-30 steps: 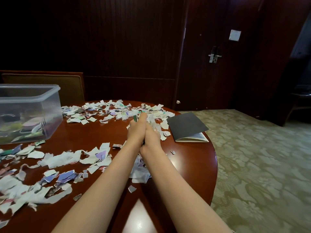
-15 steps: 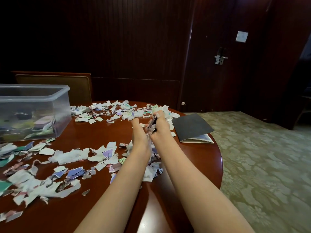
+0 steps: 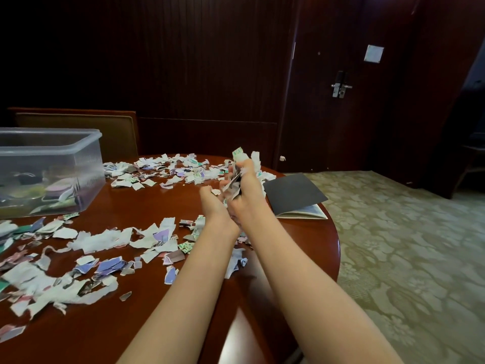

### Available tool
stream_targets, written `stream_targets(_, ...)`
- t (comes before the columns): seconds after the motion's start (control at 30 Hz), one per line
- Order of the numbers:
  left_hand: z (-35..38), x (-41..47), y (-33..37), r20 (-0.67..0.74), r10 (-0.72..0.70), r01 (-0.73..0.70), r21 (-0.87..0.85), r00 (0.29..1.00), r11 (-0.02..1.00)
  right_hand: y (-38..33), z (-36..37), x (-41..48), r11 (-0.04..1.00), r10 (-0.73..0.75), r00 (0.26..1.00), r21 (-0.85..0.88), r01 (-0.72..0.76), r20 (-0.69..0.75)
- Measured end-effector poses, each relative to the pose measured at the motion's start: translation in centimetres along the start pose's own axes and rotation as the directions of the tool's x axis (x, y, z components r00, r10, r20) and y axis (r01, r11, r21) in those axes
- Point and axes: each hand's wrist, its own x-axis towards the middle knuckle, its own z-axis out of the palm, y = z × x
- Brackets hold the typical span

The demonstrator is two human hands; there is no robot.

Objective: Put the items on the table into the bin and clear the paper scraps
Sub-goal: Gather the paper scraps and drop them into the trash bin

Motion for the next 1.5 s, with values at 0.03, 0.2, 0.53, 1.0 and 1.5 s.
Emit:
stream_targets(0.03, -0.1, 0.0, -0.3, -0.019, -0.046, 0.046, 0.045, 0.999, 0.998, -0.5, 0.2, 0.2, 1.0, 0.001, 1.0, 0.005, -0.002, 0.011)
stream_targets(0.2, -0.6, -0.5, -1.5, -0.035, -0.199, 0.201, 0.057, 0.979, 0.978, -3.2, 0.8, -0.2, 0.996, -0.036, 0.996, 0.082, 0.03, 0.076)
stream_targets(0.53, 1.6, -1.0, -2.5, 0.168, -0.07, 0.114, -0.271, 0.983, 0.956, -3.6, -1.9, -1.7, 0.973, -0.203, 0.979, -0.113, 0.201, -0.001)
stream_targets(1.0, 4.2, -0.7, -6.9, 0.199, 0.144, -0.128, -0.09, 0.969, 0.988, -4.2, -8.3, -3.9, 0.653, -0.524, 0.839, -0.564, 0.506, 0.147)
stream_targets(1.5, 8.0, 0.3, -19.5, 0.295, 0.048, -0.116, 0.218, 0.954, 0.969, -8.3, -19.5, -5.8, 0.736, -0.599, 0.789, -0.486, 0.471, -0.141)
